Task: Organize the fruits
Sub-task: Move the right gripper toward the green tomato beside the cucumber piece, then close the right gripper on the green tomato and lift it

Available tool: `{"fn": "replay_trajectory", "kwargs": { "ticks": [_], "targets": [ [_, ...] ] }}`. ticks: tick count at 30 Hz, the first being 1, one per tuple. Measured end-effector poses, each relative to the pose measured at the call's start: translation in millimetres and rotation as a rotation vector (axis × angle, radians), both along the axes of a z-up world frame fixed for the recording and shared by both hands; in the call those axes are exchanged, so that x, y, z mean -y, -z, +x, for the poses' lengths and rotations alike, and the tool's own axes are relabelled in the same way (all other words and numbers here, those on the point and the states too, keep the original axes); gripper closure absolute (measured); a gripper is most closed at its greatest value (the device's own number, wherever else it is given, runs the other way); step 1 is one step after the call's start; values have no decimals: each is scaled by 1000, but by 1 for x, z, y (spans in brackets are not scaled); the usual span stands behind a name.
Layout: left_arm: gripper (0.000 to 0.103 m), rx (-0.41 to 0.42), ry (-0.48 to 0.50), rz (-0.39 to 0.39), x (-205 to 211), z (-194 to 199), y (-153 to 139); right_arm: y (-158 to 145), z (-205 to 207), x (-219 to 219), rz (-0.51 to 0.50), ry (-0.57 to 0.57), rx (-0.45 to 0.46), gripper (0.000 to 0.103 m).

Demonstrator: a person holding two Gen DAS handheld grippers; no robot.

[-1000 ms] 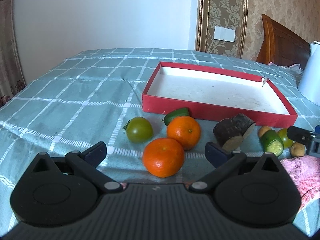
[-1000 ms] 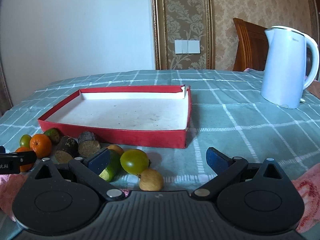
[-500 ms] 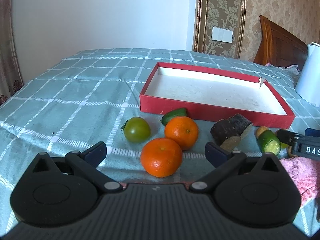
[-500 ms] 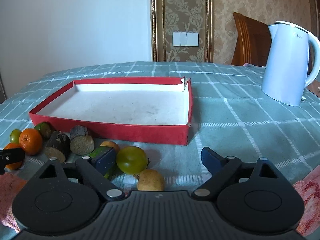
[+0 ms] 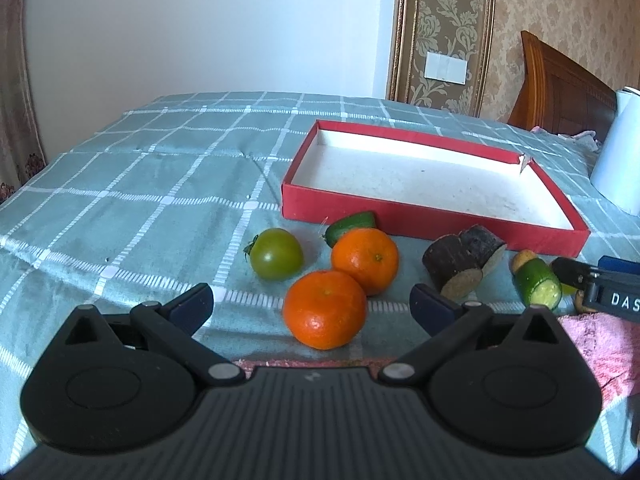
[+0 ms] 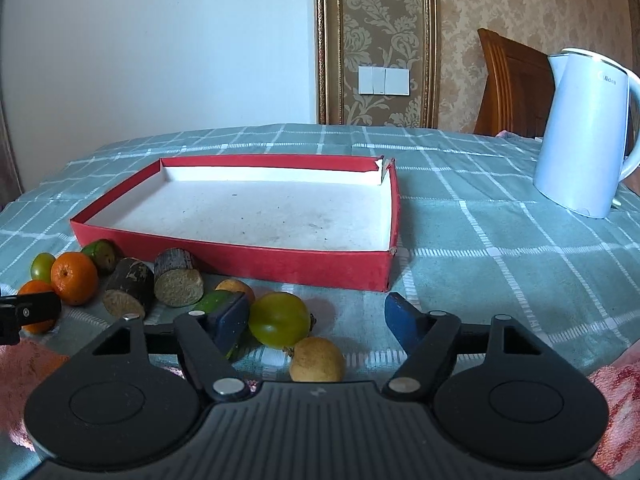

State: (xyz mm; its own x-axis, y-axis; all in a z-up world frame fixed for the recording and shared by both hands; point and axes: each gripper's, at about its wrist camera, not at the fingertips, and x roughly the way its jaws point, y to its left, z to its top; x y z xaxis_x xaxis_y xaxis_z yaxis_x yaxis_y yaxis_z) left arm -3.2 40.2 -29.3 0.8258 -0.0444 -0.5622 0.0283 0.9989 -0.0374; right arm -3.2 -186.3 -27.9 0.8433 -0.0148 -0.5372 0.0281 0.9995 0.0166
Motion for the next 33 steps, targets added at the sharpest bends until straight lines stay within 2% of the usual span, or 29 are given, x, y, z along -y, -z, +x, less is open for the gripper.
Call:
{"fn": "replay_trajectory", "kwargs": {
  "ticks": [5,7,10,16,26,33],
  "targets": [
    [0,1,-6,1,0,-2,-1,1,5,6,38,-7,-9,28],
    [0,3,-8,1,0,-3,-1,2,5,6,42,-21,-2,36],
    [0,4,-8,4,1,-3,-2,2,3,3,31,-38,7,40],
    [0,1,-13,3,-1,-4,-2,3,3,5,87,-82,-2,67],
    [0,17,-28,17,-10,-7,-5,4,1,11,132,-65,6,68],
    [0,74,-49,26,-29,-16,-8,3,5,19,131,-32,16,68]
  ]
}}
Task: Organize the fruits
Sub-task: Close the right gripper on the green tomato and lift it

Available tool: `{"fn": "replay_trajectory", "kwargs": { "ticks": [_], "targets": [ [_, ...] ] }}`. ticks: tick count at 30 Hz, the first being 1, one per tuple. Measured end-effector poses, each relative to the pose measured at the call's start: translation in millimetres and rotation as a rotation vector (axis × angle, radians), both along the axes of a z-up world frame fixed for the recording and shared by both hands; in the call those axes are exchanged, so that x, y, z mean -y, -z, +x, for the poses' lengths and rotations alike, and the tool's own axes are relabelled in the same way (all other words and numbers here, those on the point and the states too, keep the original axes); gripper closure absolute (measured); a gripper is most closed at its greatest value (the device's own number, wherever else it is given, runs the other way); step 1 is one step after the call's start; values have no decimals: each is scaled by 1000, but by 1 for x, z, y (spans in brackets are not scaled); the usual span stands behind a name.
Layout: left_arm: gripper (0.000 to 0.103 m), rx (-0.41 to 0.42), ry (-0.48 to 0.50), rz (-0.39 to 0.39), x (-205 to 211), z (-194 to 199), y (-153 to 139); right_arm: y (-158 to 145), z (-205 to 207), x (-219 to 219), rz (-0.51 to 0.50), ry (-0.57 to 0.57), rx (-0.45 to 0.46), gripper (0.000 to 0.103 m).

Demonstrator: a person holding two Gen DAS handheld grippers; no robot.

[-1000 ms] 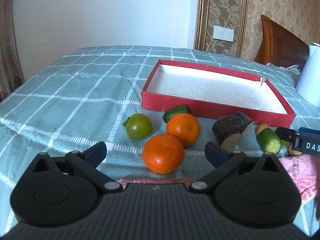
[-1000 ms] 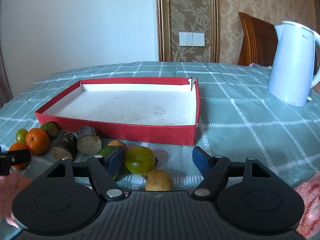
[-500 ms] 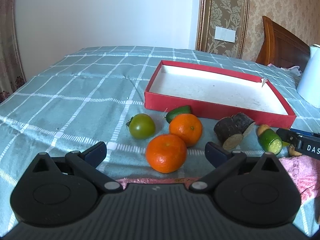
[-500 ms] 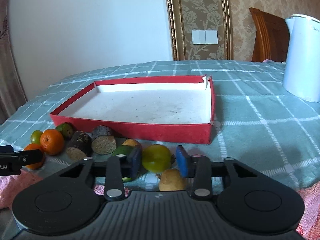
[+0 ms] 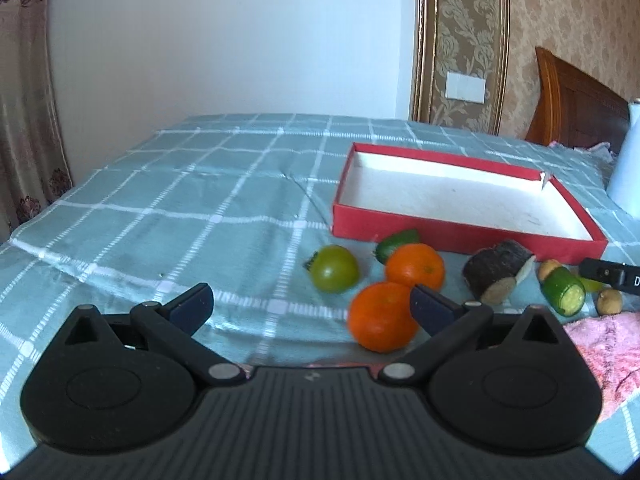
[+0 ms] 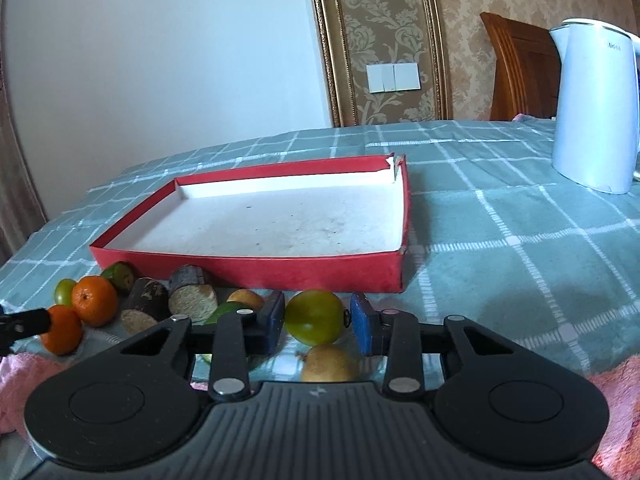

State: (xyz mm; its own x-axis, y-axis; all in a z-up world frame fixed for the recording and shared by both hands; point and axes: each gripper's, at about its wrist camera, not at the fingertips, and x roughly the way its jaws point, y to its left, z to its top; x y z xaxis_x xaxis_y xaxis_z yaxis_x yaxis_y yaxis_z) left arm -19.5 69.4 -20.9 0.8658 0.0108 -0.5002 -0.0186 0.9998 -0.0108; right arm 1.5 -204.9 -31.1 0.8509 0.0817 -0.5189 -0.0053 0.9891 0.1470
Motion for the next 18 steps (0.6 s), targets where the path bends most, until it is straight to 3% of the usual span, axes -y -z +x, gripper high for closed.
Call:
{"fn": "replay_trajectory", "kwargs": {
  "ticks": [7,11,16,18],
  "targets": [
    [0,-9,102,-42,9,5,2,1,2,-1,8,-5,-2,68],
    [0,-24,110,6,21,12,7,1,3,-1,6,-5,0,68],
    [1,-40,115,-11,24,20,12,1,2,-3,-3,-7,1,68],
    [15,-56,126,-6,25,22,16,1,2,-3,-7,-6,2,68]
  ]
}}
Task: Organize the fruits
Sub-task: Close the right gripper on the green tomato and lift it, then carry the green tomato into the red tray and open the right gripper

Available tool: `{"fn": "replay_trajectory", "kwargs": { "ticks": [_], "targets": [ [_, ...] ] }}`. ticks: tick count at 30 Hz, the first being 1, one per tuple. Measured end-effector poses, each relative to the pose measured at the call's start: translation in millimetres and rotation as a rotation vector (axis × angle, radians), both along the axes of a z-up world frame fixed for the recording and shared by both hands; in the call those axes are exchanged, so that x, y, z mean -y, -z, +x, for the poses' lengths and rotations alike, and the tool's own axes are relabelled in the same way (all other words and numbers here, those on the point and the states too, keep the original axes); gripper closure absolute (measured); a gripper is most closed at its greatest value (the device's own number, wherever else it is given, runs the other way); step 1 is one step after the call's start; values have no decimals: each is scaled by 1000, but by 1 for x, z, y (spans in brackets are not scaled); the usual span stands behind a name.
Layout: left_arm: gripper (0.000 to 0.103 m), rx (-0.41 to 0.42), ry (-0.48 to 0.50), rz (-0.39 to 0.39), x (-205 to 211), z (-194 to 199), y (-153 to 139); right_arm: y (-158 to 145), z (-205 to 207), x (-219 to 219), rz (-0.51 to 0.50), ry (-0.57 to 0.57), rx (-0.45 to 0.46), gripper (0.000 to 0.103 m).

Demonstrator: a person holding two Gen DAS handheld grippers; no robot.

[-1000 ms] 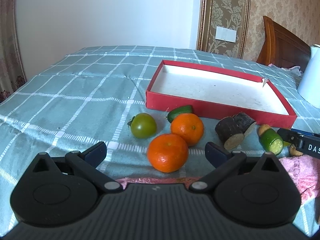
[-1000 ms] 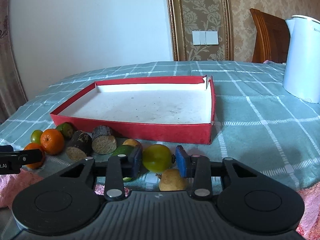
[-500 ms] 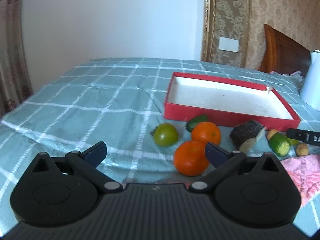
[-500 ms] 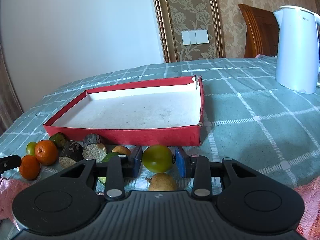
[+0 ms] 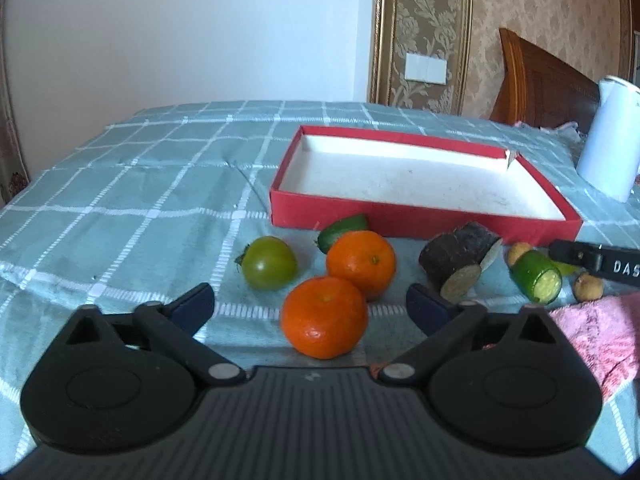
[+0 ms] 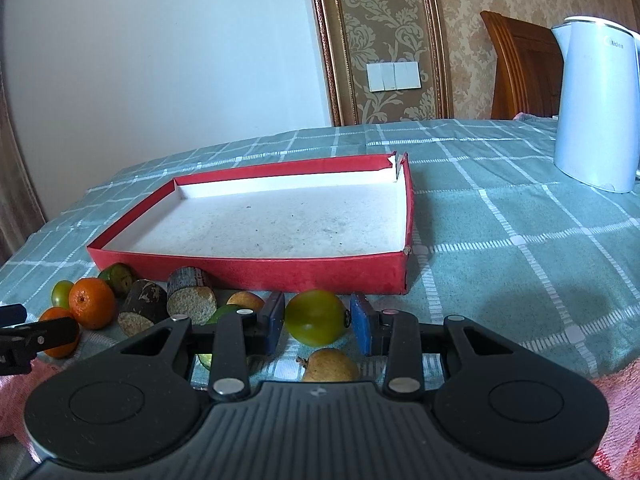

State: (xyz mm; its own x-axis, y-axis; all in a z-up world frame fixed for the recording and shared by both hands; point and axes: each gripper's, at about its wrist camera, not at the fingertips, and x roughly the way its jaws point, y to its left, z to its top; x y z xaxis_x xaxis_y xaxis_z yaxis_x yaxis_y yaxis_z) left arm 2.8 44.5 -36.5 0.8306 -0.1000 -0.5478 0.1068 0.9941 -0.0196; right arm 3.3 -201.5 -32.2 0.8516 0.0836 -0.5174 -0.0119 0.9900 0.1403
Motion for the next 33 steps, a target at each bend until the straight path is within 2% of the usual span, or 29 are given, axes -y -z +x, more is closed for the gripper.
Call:
{"fn": "replay_trajectory", "kwargs": {
  "ticks": [3,7,12,20,26,30,33],
  "targets": [
    [22,-42,17,-8,-1,6,6,0,0,1,2,0,0,68],
    [29,-27,33,7,2,5,10,0,0,1,2,-3,-1,68],
    [58,-9,65,-3,4,3,9,0,-1,2,2,-3,2,68],
    [61,10,77,-30,-4,2,11,-2,-4,3,4,0,12,68],
    [61,19,84,-33,-4,0,11,-26,-9,7,-19,1,78,68],
    [61,20,87,-35,-4,-1,11,-44,4,7,-74,16,133,68],
    [61,21,88,-33,-4,-2,11,-48,28,6,-111,21,135,68]
  ]
}}
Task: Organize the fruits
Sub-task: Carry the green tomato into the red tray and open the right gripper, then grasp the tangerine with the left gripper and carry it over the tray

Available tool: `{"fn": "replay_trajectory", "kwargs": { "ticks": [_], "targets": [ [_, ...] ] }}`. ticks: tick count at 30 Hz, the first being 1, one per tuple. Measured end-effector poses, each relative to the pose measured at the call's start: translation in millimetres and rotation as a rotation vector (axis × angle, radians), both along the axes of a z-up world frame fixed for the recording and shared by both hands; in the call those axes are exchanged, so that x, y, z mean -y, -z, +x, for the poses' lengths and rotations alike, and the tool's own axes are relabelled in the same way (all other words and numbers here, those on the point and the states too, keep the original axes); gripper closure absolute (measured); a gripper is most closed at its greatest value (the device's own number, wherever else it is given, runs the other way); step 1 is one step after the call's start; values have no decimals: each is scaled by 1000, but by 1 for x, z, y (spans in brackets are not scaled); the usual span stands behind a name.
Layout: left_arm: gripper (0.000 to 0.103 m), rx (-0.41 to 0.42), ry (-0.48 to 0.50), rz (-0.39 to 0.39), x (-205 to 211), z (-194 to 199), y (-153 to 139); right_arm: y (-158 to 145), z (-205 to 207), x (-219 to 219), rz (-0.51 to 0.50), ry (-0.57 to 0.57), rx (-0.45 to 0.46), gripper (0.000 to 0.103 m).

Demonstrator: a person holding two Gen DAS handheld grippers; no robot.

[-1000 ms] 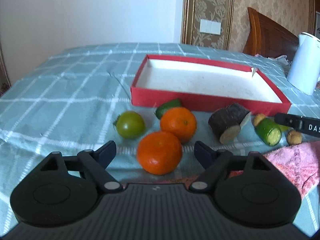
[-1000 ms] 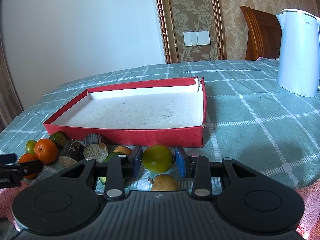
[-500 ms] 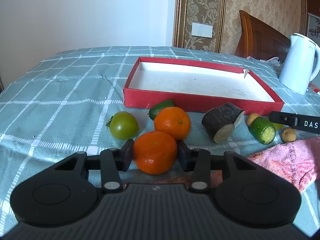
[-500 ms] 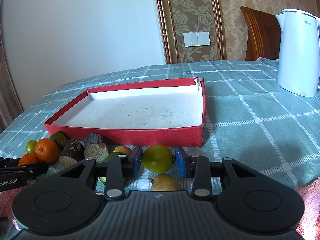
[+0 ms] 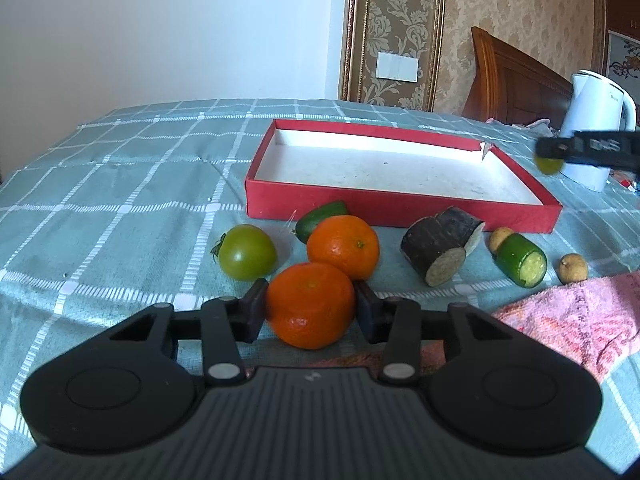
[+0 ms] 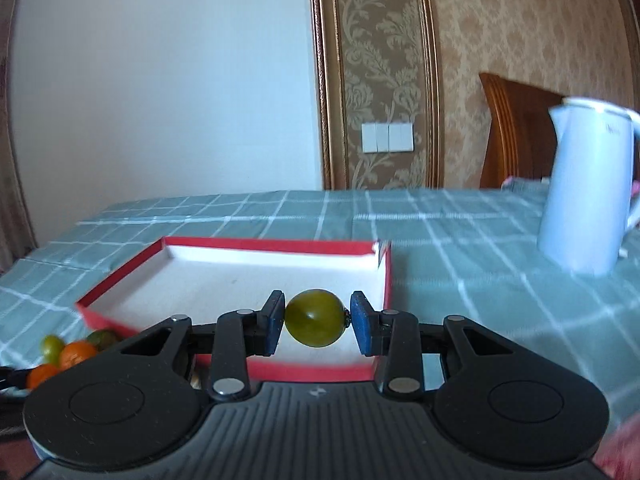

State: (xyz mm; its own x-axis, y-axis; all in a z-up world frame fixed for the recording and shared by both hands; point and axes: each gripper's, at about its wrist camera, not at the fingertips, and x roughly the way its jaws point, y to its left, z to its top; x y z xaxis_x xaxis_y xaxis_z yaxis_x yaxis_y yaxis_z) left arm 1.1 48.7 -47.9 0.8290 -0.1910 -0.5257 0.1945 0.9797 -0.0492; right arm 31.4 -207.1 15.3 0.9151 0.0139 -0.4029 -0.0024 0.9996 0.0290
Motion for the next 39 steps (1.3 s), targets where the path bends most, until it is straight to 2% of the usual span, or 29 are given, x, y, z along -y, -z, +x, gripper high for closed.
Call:
{"fn": "replay_trajectory", "kwargs": {
  "ticks": [6,11,14,15,16,17,18,19,21,27,28,33,39],
  "targets": [
    [61,3,2,5,1,0,0,16,51,-3,-51,-31,-76,68],
    [61,5,2,12,2,0,0,35,80,2,-31,-41,-182,68],
    [61,6,2,20,4,0,0,39,86,4,-26,-34,-203,67],
    [61,6,2,19,4,0,0,39,86,5,-19,-30,-208,65],
    [61,6,2,19,4,0,0,39,86,6,-20,-30,-216,58],
    [61,6,2,21,4,0,0,39,86,6,-21,-26,-217,51],
    [61,6,2,22,4,0,0,40,85,9,-14,-15,-210,32],
    [61,6,2,23,4,0,0,40,84,12,3,-8,-206,29],
    [61,7,2,27,5,0,0,38,81,18,53,-36,-200,28],
    [61,13,3,42,7,-1,1,28,63,34,172,-15,-116,19],
    [61,14,4,44,7,-1,1,27,61,37,178,2,-104,15],
    [61,14,1,44,7,-1,1,19,53,49,220,55,-31,12],
    [61,11,-11,18,3,-4,0,20,55,54,225,75,-50,10]
  ]
}}
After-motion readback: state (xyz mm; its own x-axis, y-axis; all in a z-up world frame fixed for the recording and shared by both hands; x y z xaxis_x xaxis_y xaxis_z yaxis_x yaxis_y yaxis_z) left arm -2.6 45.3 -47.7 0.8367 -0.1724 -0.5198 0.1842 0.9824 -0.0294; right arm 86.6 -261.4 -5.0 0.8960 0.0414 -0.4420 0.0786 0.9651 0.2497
